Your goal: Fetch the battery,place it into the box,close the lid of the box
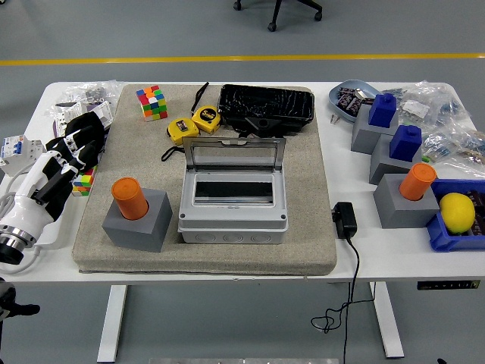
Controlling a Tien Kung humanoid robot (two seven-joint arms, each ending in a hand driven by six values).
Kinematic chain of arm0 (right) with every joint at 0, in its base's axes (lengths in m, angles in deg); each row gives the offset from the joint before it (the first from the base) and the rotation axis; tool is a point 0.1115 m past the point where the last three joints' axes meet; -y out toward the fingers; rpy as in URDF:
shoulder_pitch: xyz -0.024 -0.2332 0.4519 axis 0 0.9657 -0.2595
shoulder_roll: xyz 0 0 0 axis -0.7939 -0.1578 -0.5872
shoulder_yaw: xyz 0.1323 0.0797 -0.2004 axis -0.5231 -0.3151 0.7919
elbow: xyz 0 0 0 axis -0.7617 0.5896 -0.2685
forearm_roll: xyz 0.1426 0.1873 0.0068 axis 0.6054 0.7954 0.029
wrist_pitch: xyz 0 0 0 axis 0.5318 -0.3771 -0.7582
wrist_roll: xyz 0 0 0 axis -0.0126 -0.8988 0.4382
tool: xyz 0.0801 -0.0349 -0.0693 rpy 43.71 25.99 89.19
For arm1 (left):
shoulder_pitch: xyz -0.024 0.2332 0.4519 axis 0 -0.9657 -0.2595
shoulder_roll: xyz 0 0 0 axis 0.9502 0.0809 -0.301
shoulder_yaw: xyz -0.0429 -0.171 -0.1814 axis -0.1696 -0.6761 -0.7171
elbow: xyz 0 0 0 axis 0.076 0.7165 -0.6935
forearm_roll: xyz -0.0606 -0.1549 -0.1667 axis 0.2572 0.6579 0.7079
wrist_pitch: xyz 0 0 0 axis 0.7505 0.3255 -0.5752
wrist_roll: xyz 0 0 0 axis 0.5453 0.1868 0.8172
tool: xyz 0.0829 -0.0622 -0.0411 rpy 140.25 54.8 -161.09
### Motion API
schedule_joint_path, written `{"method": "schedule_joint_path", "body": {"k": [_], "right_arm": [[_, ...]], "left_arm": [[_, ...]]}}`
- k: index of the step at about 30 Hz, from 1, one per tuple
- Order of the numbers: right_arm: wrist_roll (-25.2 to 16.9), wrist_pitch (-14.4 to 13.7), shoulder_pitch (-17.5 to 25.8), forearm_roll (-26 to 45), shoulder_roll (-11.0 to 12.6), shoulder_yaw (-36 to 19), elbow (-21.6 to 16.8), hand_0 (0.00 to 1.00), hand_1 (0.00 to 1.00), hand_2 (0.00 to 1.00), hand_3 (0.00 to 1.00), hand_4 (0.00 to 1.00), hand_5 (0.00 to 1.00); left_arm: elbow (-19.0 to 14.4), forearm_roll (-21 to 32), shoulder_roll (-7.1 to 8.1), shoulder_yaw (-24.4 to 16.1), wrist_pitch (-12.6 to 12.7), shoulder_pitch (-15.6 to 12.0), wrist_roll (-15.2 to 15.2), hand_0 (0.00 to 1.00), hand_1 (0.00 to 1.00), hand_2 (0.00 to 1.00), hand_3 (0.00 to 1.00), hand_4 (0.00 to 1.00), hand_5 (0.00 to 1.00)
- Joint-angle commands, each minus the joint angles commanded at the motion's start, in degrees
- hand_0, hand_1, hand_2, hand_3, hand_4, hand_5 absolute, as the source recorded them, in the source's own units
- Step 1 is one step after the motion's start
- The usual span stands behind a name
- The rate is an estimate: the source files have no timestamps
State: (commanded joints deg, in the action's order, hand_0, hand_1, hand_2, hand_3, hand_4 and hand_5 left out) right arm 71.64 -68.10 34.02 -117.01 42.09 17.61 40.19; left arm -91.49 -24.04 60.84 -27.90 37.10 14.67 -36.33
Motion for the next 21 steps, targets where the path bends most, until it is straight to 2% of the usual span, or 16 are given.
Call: {"method": "schedule_joint_path", "body": {"k": [12, 13, 17, 18, 21], "right_arm": [[-0.28, 0.02, 0.16, 1.18, -0.12, -0.02, 0.14, 0.819, 0.811, 0.787, 0.791, 0.998, 0.998], [-0.3, 0.03, 0.14, 1.2, -0.12, -0.05, 0.14, 0.819, 0.811, 0.786, 0.788, 0.998, 0.998], [-0.33, 0.03, 0.07, 1.31, -0.15, -0.16, 0.15, 0.819, 0.811, 0.786, 0.788, 0.998, 0.998], [-0.33, 0.02, 0.05, 1.32, -0.16, -0.15, 0.16, 0.819, 0.81, 0.785, 0.788, 0.998, 0.998], [-0.32, 0.04, -0.1, 1.35, -0.14, -0.27, 0.18, 0.819, 0.81, 0.785, 0.788, 0.998, 0.998]], "left_arm": [[1.45, 2.55, -0.97, 2.56, -3.44, -1.28, 0.09, 0.998, 0.998, 0.998, 0.956, 0.998, 0.403], [1.45, 2.38, -0.97, 2.74, -3.7, -1.35, 0.02, 0.998, 0.998, 0.998, 0.97, 0.998, 0.357], [1.59, 1.81, -0.97, 3.1, -4.43, -1.33, -0.12, 0.998, 0.998, 0.998, 0.97, 0.998, 0.357], [1.59, 1.6, -1.0, 3.11, -4.49, -1.28, -0.13, 0.998, 0.998, 0.998, 0.987, 0.998, 0.286], [1.52, 0.59, -0.97, 3.43, -4.27, -1.13, -0.15, 0.998, 0.998, 0.998, 0.987, 0.998, 0.286]]}}
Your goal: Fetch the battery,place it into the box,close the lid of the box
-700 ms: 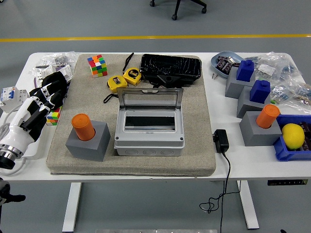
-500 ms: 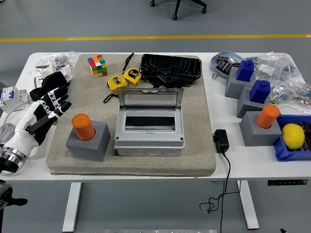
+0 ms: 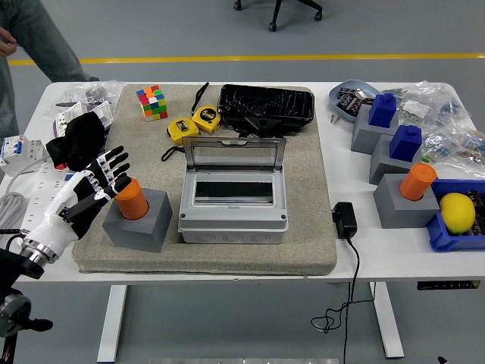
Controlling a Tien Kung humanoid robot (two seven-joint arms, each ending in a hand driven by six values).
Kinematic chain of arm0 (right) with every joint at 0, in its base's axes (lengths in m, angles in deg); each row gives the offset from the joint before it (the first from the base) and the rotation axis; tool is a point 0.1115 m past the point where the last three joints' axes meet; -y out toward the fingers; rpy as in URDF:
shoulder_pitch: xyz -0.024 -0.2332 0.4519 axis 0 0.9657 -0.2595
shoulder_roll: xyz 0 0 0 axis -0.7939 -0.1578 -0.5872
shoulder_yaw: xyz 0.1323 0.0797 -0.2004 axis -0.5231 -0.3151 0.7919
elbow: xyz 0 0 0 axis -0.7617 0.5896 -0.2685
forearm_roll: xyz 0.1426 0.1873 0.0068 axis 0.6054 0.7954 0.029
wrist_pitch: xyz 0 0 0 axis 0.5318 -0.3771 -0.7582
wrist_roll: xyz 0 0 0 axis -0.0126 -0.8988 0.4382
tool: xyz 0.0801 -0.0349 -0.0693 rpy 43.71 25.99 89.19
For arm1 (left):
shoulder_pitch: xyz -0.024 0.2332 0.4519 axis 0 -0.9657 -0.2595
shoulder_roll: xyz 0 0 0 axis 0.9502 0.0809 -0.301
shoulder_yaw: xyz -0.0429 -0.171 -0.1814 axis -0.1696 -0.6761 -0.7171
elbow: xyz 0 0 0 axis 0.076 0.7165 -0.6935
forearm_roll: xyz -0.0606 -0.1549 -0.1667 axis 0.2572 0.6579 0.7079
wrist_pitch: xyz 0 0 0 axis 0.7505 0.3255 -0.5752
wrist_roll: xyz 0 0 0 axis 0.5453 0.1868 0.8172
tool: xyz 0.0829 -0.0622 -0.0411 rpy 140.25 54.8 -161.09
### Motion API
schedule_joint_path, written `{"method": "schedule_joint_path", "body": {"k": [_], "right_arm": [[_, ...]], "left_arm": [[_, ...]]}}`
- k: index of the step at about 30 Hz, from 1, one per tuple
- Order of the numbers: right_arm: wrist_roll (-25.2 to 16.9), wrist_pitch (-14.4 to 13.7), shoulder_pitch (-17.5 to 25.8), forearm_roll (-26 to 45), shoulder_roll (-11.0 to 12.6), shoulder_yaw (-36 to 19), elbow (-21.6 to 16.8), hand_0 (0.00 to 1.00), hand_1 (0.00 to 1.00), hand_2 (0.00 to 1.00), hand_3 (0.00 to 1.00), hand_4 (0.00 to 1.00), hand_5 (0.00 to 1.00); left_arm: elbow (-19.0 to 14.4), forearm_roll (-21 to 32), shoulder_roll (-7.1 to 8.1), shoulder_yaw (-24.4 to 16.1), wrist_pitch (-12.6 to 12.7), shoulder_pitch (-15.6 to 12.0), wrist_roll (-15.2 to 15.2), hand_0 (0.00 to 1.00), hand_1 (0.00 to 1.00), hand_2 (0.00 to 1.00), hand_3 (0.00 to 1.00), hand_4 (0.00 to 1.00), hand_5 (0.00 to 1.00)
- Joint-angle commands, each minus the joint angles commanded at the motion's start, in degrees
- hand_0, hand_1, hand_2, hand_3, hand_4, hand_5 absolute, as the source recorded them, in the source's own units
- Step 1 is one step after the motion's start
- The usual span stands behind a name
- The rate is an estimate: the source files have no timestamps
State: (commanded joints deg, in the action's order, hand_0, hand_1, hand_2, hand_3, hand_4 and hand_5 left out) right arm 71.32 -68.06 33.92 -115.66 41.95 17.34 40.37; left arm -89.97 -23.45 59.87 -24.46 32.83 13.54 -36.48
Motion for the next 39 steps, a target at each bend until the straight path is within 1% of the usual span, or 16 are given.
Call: {"method": "schedule_joint_path", "body": {"k": [3, 4, 6, 9, 10, 15, 16, 20, 21, 26, 27, 32, 33, 39], "right_arm": [[0.01, 0.03, -0.06, 0.04, 0.03, -0.13, 0.0, 0.819, 0.81, 0.785, 0.788, 0.998, 0.998], [0.02, 0.07, -0.07, 0.16, 0.03, -0.23, 0.03, 0.819, 0.81, 0.784, 0.785, 0.998, 0.998], [0.04, 0.1, -0.08, 0.26, 0.03, -0.32, 0.05, 0.819, 0.81, 0.784, 0.785, 0.998, 0.998], [0.03, 0.1, -0.11, 0.3, 0.03, -0.37, 0.07, 0.819, 0.81, 0.784, 0.785, 0.998, 0.998], [0.02, 0.1, -0.13, 0.3, 0.03, -0.42, 0.07, 0.818, 0.809, 0.782, 0.783, 0.998, 0.998], [0.07, 0.08, -0.14, 0.19, -0.02, -0.8, 0.07, 0.818, 0.809, 0.782, 0.783, 0.998, 0.998], [0.09, 0.07, -0.13, 0.19, -0.03, -0.82, 0.08, 0.817, 0.809, 0.778, 0.781, 0.998, 0.998], [0.19, 0.05, -0.19, 0.17, -0.04, -0.91, 0.05, 0.817, 0.809, 0.778, 0.781, 0.998, 0.998], [0.21, 0.05, -0.21, 0.17, -0.05, -0.95, 0.07, 0.816, 0.809, 0.778, 0.779, 0.998, 0.998], [0.25, 0.06, -0.23, 0.27, -0.08, -1.19, 0.09, 0.816, 0.809, 0.778, 0.779, 0.998, 0.998], [0.26, 0.06, -0.22, 0.3, -0.09, -1.25, 0.1, 0.815, 0.809, 0.778, 0.78, 0.998, 0.998], [0.34, 0.04, -0.18, 0.41, -0.07, -1.26, 0.14, 0.815, 0.809, 0.778, 0.78, 0.998, 0.998], [0.34, 0.05, -0.17, 0.43, -0.07, -1.28, 0.15, 0.816, 0.808, 0.777, 0.778, 0.998, 0.998], [0.35, 0.08, -0.05, 0.49, -0.05, -1.19, 0.13, 0.816, 0.808, 0.777, 0.778, 0.998, 0.998]], "left_arm": [[-0.24, -0.64, 0.04, 0.6, 1.09, -0.03, 0.02, 0.998, 0.998, 0.998, 0.987, 0.998, 0.286], [-0.32, -1.02, -0.01, 0.78, 1.69, -0.01, 0.13, 0.998, 0.998, 0.998, 0.979, 0.998, 0.078], [-0.45, -1.73, -0.09, 1.02, 2.64, 0.06, 0.26, 0.998, 0.998, 0.998, 0.979, 0.998, 0.078], [-0.61, -2.61, -0.03, 1.4, 3.39, 0.16, 0.3, 0.998, 0.998, 0.998, 0.979, 0.998, 0.078], [-0.66, -2.92, 0.01, 1.54, 3.62, 0.17, 0.32, 0.998, 0.998, 0.998, 0.969, 0.998, 0.023], [-0.7, -3.5, 0.0, 2.26, 3.98, 0.11, 0.35, 0.998, 0.998, 0.998, 0.969, 0.998, 0.023], [-0.67, -3.49, -0.03, 2.47, 4.09, 0.1, 0.39, 0.998, 0.998, 0.998, 0.964, 0.998, 0.002], [-0.63, -3.57, -0.12, 2.95, 4.5, 0.12, 0.56, 0.998, 0.998, 0.998, 0.964, 0.998, 0.002], [-0.64, -3.56, -0.11, 3.07, 4.59, 0.13, 0.6, 0.998, 0.998, 0.998, 0.942, 0.998, 0.002], [-0.58, -3.55, -0.06, 3.71, 5.12, 0.14, 0.73, 0.998, 0.998, 0.998, 0.942, 0.998, 0.002], [-0.54, -3.53, -0.09, 3.83, 5.25, 0.17, 0.75, 0.998, 0.973, 0.864, 0.81, 0.998, 0.002], [-0.41, -4.39, 0.06, 4.64, 4.88, 0.13, 0.41, 0.998, 0.973, 0.864, 0.81, 0.998, 0.002], [-0.34, -4.42, 0.06, 4.82, 4.93, 0.09, 0.4, 0.939, 0.913, 0.759, 0.707, 0.998, 0.002], [-0.13, -4.2, -0.01, 5.43, 5.85, -0.06, 0.7, 0.939, 0.913, 0.759, 0.707, 0.998, 0.002]]}}
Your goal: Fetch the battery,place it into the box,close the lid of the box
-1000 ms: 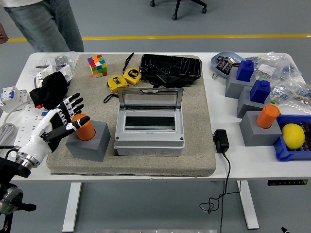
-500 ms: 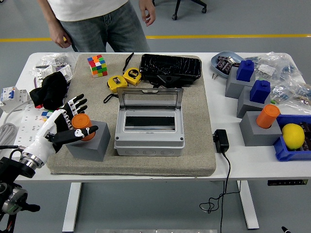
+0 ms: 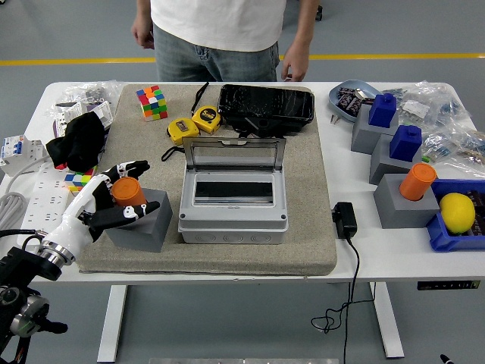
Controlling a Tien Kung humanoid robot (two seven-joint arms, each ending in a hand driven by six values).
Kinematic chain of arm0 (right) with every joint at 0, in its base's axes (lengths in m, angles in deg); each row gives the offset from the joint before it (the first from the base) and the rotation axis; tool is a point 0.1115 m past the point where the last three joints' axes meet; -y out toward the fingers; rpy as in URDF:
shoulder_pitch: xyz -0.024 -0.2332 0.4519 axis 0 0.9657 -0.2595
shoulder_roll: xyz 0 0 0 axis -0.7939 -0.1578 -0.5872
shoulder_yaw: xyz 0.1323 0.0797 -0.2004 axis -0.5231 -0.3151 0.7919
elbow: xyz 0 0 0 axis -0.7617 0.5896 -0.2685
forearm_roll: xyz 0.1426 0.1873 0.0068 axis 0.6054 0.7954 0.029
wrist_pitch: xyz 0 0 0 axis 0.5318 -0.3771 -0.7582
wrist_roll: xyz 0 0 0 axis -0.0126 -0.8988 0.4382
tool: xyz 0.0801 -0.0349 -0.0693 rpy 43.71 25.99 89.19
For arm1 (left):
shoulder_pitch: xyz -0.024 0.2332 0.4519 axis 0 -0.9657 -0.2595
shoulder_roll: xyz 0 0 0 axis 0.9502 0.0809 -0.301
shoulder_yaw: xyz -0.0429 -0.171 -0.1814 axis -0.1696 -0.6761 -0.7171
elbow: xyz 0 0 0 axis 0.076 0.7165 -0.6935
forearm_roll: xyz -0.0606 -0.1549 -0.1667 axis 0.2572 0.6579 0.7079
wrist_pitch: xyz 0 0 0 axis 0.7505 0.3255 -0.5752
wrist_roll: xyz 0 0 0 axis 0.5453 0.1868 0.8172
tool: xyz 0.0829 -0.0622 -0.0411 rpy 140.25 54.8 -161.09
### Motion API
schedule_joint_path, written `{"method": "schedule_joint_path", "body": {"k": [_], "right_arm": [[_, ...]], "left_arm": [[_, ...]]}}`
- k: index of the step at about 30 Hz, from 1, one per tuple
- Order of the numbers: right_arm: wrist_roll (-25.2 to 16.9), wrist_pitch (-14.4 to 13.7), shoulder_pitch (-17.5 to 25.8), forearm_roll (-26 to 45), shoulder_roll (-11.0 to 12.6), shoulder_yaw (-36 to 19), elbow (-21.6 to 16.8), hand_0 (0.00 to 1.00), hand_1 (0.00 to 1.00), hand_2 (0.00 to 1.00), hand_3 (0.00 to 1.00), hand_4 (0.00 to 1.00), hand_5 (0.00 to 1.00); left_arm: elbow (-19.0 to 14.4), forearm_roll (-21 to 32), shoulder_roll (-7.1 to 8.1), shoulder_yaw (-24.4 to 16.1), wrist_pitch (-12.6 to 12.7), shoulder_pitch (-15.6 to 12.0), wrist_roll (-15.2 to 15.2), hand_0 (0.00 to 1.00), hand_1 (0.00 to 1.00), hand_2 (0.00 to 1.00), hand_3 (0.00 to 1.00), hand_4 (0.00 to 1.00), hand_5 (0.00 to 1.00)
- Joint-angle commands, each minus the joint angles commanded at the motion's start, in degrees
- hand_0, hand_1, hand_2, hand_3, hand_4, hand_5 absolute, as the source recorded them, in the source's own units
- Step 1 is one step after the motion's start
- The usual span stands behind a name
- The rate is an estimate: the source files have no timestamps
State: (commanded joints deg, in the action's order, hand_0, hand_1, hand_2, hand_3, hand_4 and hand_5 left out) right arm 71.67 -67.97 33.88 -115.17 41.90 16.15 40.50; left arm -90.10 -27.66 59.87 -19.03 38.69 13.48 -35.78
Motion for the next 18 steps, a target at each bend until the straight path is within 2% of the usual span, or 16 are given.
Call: {"method": "schedule_joint_path", "body": {"k": [1, 6, 7, 12, 13, 18], "right_arm": [[0.0, 0.01, 0.01, 0.0, 0.01, 0.03, 0.0, 0.815, 0.808, 0.777, 0.778, 0.998, 0.998], [0.01, 0.03, 0.02, 0.02, 0.06, 0.02, 0.02, 0.815, 0.808, 0.777, 0.778, 0.998, 0.998], [0.02, 0.03, 0.04, 0.02, 0.06, 0.04, 0.04, 0.815, 0.807, 0.776, 0.778, 0.998, 0.998], [0.05, 0.03, 0.08, -0.06, 0.05, -0.1, 0.02, 0.815, 0.807, 0.776, 0.778, 0.998, 0.998], [0.05, 0.03, 0.08, -0.08, 0.04, -0.14, 0.02, 0.815, 0.807, 0.775, 0.777, 0.998, 0.998], [0.07, 0.0, 0.11, -0.12, 0.05, -0.27, 0.04, 0.815, 0.807, 0.775, 0.777, 0.998, 0.998]], "left_arm": [[0.02, 0.05, 0.01, 0.01, 0.19, 0.0, 0.07, 0.817, 0.798, 0.638, 0.577, 0.998, 0.002], [0.18, 0.34, 0.14, 0.21, 0.94, 0.05, 0.22, 0.817, 0.798, 0.638, 0.577, 0.998, 0.002], [0.21, 0.45, 0.15, 0.32, 1.06, 0.04, 0.23, 0.739, 0.702, 0.492, 0.478, 0.998, 0.002], [0.32, 1.17, 0.08, 1.02, 2.05, 0.04, 0.42, 0.739, 0.702, 0.492, 0.478, 0.998, 0.002], [0.33, 1.28, 0.06, 1.13, 2.22, 0.03, 0.46, 0.696, 0.663, 0.453, 0.43, 0.998, 0.002], [0.59, 2.14, 0.16, 2.04, 3.76, 0.03, 0.94, 0.696, 0.663, 0.453, 0.43, 0.998, 0.002]]}}
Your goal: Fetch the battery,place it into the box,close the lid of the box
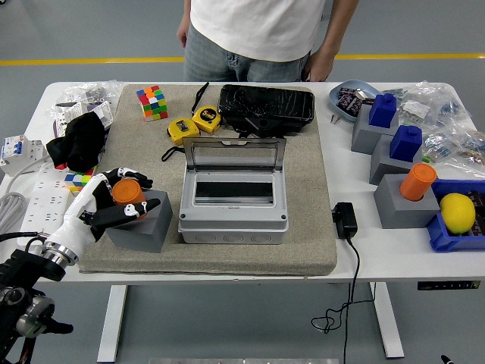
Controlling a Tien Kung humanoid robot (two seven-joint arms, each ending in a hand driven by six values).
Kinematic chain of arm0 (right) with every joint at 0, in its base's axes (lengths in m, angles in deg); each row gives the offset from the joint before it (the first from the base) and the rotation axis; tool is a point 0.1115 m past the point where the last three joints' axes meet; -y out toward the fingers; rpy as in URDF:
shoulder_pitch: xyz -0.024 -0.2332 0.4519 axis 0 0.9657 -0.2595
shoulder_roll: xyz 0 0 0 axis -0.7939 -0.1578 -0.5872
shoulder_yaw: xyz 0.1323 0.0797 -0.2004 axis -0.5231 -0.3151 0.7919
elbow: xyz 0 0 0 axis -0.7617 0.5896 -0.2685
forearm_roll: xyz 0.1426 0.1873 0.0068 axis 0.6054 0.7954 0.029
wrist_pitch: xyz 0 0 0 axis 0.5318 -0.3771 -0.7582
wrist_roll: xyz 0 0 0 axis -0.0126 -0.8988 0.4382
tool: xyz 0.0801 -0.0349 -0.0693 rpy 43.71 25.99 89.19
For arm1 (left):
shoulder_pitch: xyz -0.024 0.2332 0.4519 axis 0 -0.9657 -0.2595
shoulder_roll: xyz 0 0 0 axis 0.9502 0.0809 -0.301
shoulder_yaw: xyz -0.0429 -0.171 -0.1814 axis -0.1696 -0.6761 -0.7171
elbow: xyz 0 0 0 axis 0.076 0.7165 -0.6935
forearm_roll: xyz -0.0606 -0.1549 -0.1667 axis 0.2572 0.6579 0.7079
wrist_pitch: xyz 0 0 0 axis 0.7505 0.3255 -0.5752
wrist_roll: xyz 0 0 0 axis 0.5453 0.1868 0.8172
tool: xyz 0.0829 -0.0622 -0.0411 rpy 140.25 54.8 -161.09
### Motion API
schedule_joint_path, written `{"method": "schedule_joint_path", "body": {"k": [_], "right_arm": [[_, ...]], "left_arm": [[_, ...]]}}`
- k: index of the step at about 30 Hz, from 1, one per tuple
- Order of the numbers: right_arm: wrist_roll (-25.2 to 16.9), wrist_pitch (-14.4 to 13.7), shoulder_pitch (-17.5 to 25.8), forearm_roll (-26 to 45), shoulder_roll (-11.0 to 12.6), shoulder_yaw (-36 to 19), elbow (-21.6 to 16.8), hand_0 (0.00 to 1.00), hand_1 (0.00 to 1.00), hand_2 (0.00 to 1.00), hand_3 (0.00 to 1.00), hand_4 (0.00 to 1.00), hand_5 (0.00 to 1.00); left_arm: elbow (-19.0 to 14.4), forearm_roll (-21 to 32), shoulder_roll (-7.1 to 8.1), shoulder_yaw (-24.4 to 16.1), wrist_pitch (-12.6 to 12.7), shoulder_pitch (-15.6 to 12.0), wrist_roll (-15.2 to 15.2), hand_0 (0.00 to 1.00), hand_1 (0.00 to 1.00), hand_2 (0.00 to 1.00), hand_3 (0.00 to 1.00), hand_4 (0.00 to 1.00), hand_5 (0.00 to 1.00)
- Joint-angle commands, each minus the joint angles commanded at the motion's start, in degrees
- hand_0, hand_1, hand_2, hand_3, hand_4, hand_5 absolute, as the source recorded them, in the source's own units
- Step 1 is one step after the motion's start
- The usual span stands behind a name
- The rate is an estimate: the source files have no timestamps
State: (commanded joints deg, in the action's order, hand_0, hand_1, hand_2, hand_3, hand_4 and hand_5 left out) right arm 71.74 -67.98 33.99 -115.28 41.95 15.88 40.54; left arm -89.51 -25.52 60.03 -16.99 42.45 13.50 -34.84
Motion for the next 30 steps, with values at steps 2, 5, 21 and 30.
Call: {"method": "schedule_joint_path", "body": {"k": [2, 5, 21, 30], "right_arm": [[0.0, -0.01, 0.01, -0.03, 0.0, -0.08, 0.03, 0.814, 0.807, 0.774, 0.776, 0.998, 0.998], [-0.01, -0.02, -0.09, -0.04, 0.04, -0.23, 0.05, 0.814, 0.807, 0.774, 0.776, 0.998, 0.998], [0.06, 0.04, -0.14, -0.34, -0.11, -0.75, 0.05, 0.813, 0.807, 0.775, 0.777, 0.998, 0.998], [0.09, 0.05, -0.14, -0.35, -0.16, -0.99, 0.14, 0.814, 0.807, 0.775, 0.777, 0.998, 0.998]], "left_arm": [[0.15, 0.46, 0.01, 0.41, 1.06, 0.0, 0.48, 0.617, 0.603, 0.403, 0.381, 0.998, 0.002], [0.26, 0.74, 0.02, 0.99, 2.75, 0.06, 0.99, 0.617, 0.603, 0.403, 0.381, 0.998, 0.002], [1.0, 5.07, 0.19, 4.57, 20.16, 0.67, 6.09, 0.183, 0.272, 0.207, 0.172, 0.998, 0.002], [1.0, 5.56, 0.05, 5.42, 22.97, 1.18, 6.47, 0.139, 0.191, 0.16, 0.148, 0.998, 0.002]]}}
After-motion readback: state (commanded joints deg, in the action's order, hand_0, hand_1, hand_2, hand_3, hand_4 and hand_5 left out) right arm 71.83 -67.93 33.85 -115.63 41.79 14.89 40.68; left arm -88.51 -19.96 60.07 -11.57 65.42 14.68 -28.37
